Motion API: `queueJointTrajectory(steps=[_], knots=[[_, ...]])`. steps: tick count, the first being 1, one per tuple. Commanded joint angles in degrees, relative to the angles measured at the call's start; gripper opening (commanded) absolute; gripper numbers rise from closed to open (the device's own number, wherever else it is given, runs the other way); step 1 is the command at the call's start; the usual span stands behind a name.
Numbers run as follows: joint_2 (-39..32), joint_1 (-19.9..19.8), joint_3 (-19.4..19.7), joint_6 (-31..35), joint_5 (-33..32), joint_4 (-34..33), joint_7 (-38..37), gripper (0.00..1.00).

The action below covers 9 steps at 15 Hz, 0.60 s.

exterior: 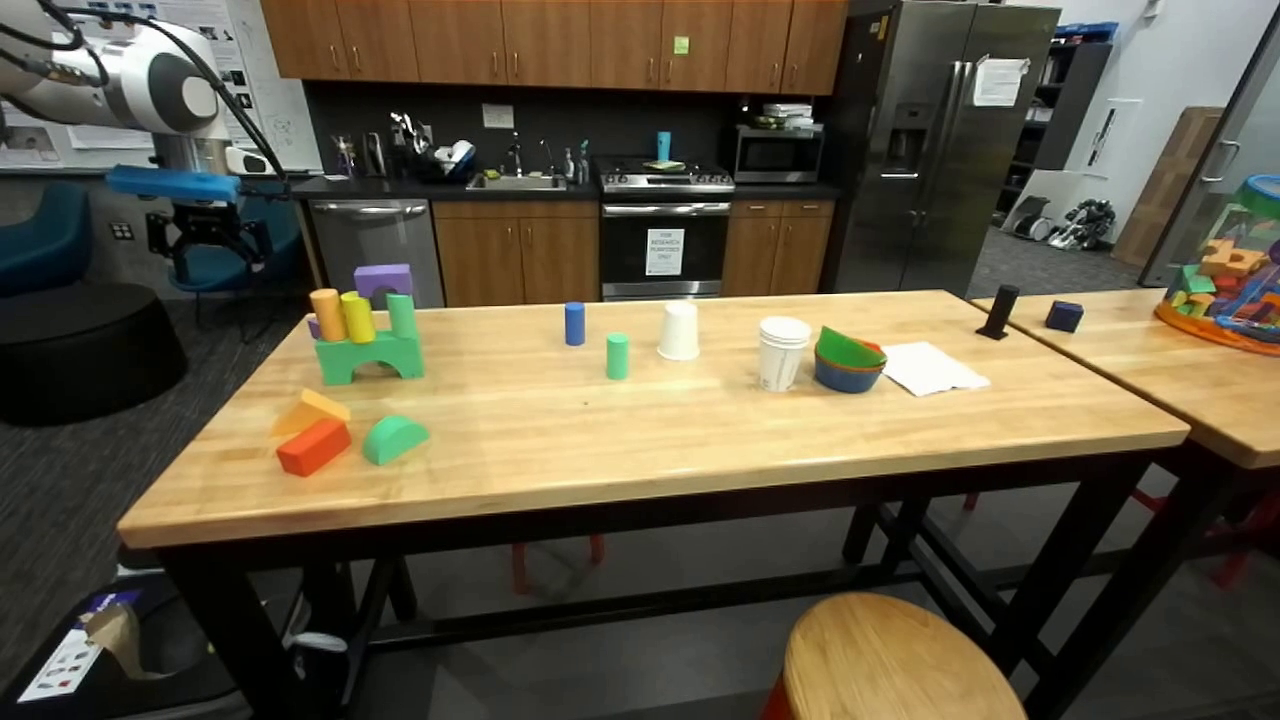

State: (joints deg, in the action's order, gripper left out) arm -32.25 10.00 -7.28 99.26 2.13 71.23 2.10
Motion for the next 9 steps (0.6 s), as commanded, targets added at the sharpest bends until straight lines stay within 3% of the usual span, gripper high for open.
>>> queueJointTrajectory(steps=[1,9], knots=[[-2.2,1.4,0.9,0.9,-3.7,-3.3,0.8,1.00],[-10.1,1.0,3.2,0.3,-10.4,-13.3,3.5,1.00]])
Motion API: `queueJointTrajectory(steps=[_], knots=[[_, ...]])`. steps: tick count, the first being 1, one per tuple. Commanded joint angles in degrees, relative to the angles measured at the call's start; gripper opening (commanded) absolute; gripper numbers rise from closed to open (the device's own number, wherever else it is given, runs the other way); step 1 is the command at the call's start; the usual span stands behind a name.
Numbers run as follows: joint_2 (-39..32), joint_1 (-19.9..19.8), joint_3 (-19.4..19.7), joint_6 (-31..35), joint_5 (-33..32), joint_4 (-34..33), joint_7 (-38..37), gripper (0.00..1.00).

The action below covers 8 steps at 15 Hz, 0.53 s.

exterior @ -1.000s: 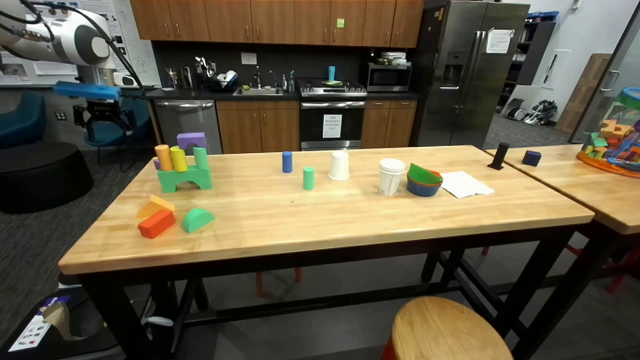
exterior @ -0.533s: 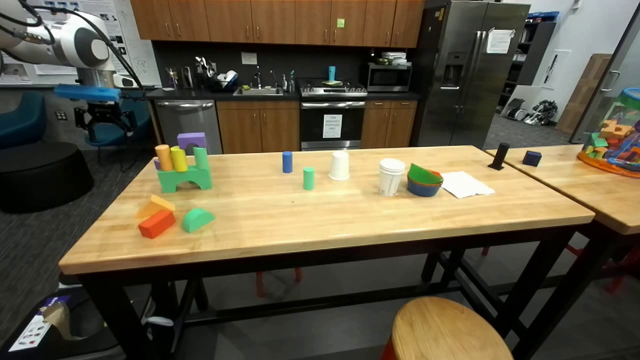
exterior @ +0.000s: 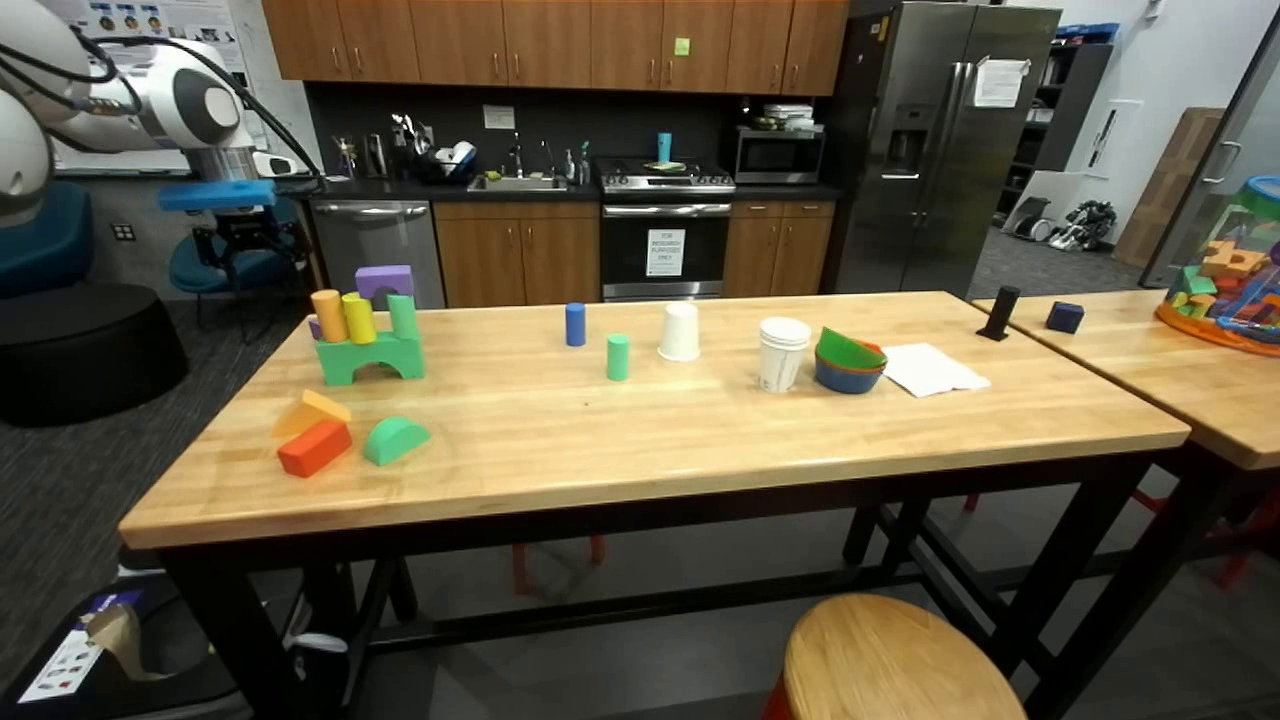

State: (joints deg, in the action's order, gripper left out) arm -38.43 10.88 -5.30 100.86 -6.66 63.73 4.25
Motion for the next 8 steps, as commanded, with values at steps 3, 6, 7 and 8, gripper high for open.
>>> queueJointTrajectory(steps=[3,6,7,8], knots=[[-7.1,-0.9,2.4,-1.2,-1.7,-9.6,1.6,1.00],[-9.4,-1.7,3.3,-1.5,-1.6,-13.1,1.7,1.00],[-9.6,-1.9,3.5,-1.2,-1.6,-13.3,1.9,1.00],[-10.3,-2.0,3.9,-1.3,-1.9,-14.3,1.9,1.00]])
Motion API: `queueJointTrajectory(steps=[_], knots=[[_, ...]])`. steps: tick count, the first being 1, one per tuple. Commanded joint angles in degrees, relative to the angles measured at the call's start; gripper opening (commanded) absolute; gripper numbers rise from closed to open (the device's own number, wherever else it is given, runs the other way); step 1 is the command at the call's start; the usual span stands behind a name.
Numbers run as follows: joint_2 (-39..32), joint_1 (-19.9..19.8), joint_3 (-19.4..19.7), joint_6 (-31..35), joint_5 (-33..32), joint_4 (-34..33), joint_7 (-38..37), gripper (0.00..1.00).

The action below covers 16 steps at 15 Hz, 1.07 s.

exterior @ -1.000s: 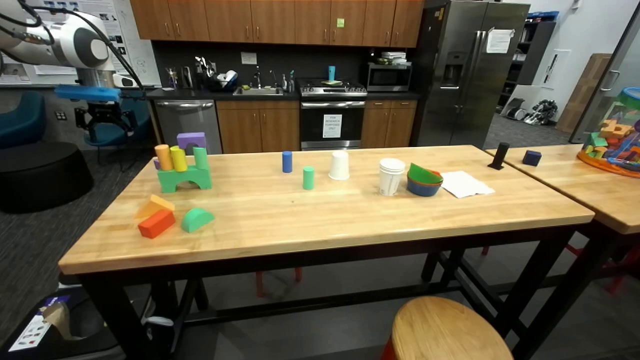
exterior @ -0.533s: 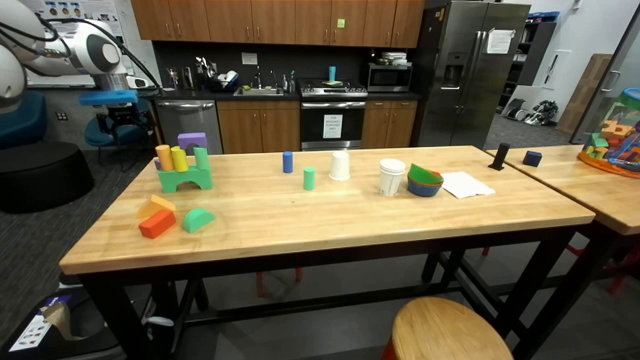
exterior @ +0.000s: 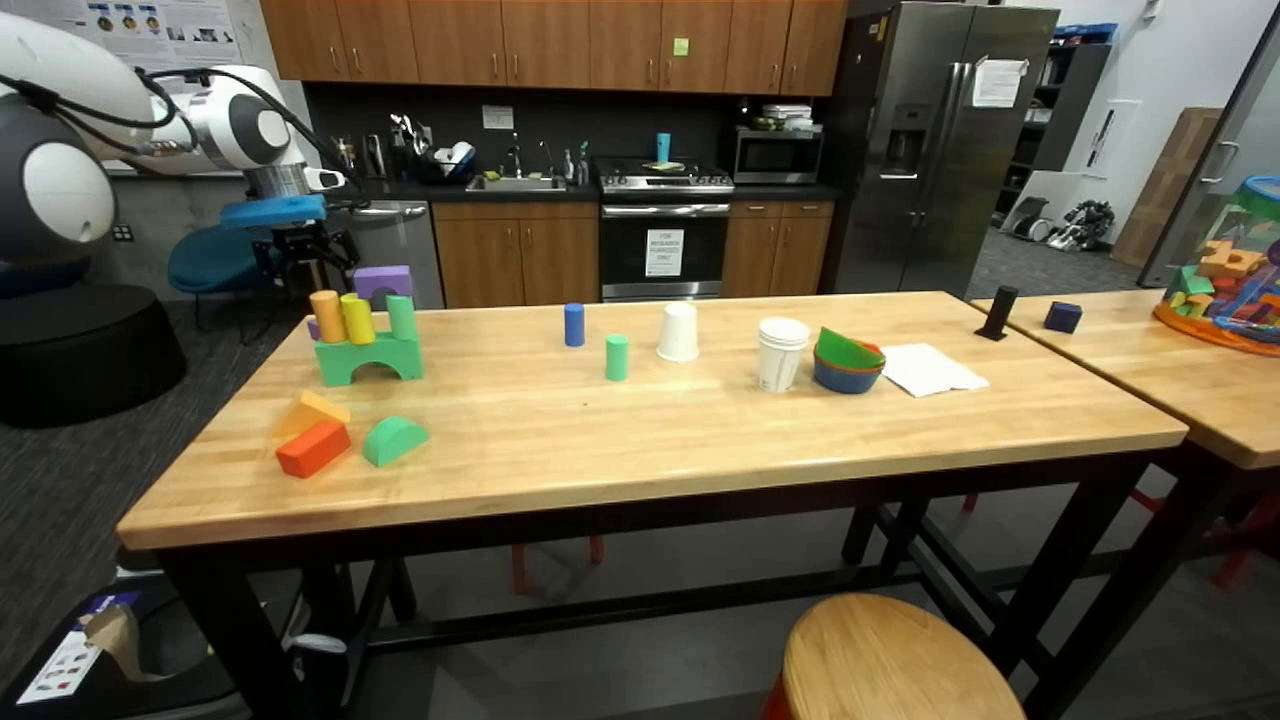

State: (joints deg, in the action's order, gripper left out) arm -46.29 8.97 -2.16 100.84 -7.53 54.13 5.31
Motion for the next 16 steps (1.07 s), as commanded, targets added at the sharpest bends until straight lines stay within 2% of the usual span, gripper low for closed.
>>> queueJointTrajectory(steps=[1,6,16], knots=[[-2.9,-0.2,1.0,-1.5,-1.0,-5.8,1.0,1.00],[-4.6,-0.6,1.5,-3.1,-0.8,-9.4,3.0,1.00],[-8.8,-2.1,1.3,-11.3,-0.5,-15.9,9.0,1.00]])
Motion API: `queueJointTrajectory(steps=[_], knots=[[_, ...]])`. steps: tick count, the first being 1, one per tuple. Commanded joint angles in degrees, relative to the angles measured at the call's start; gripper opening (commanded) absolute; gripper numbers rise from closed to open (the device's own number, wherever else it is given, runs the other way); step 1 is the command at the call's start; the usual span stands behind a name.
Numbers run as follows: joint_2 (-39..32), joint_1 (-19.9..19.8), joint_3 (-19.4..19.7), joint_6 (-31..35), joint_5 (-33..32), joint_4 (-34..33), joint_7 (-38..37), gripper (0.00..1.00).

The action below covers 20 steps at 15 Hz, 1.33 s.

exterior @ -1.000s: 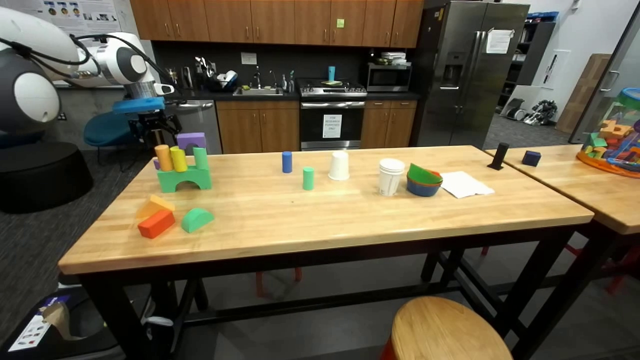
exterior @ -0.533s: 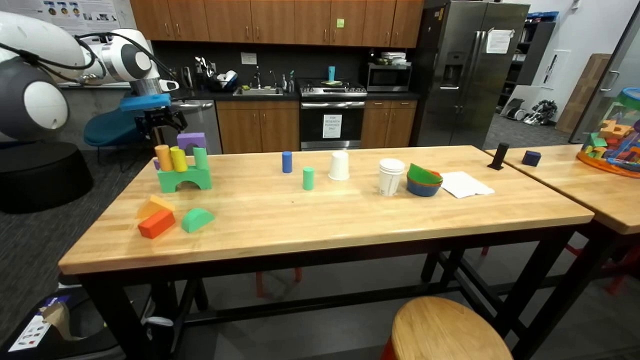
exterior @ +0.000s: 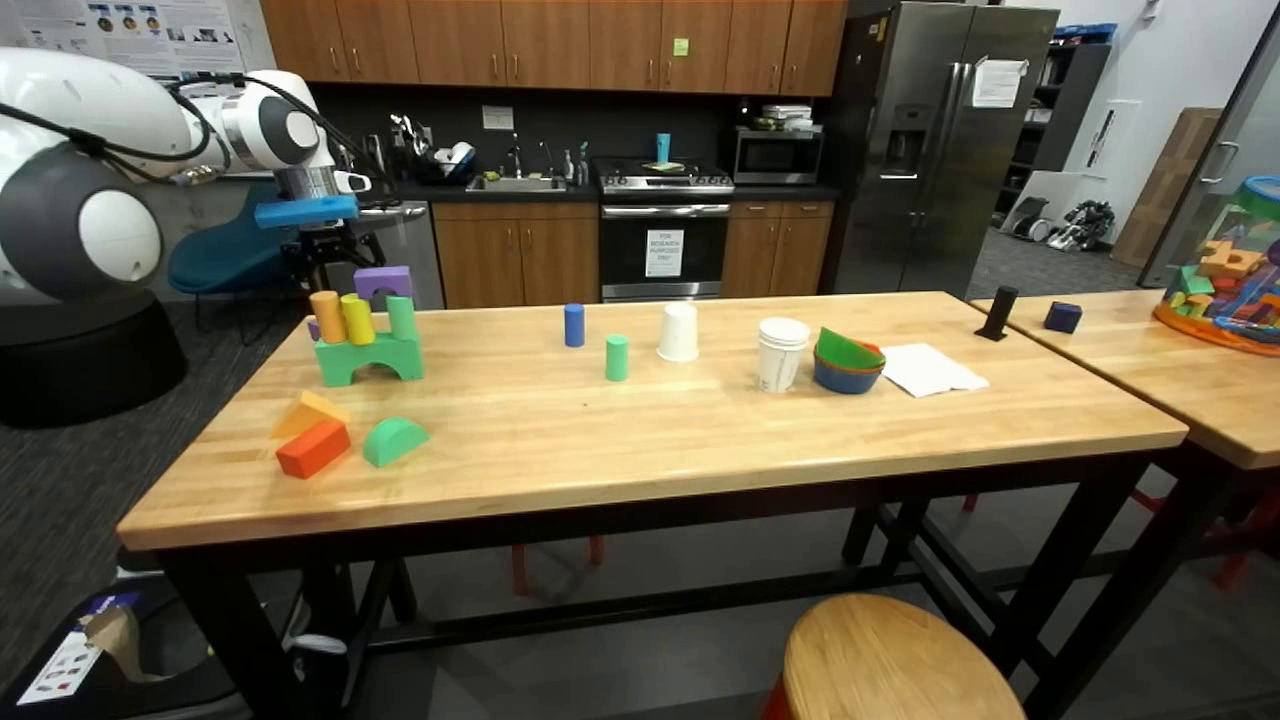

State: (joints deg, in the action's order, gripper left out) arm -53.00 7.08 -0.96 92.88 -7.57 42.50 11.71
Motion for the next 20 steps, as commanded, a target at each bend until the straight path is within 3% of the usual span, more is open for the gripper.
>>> queueJointTrajectory(steps=[1,8,20], knots=[[-2.3,-0.1,0.1,-4.2,-0.7,-4.7,3.5,1.00],[-4.6,0.3,0.5,-9.4,-1.2,-8.1,8.5,1.00],[-7.7,0.2,1.3,-10.8,-1.4,-10.7,10.6,1.00]])
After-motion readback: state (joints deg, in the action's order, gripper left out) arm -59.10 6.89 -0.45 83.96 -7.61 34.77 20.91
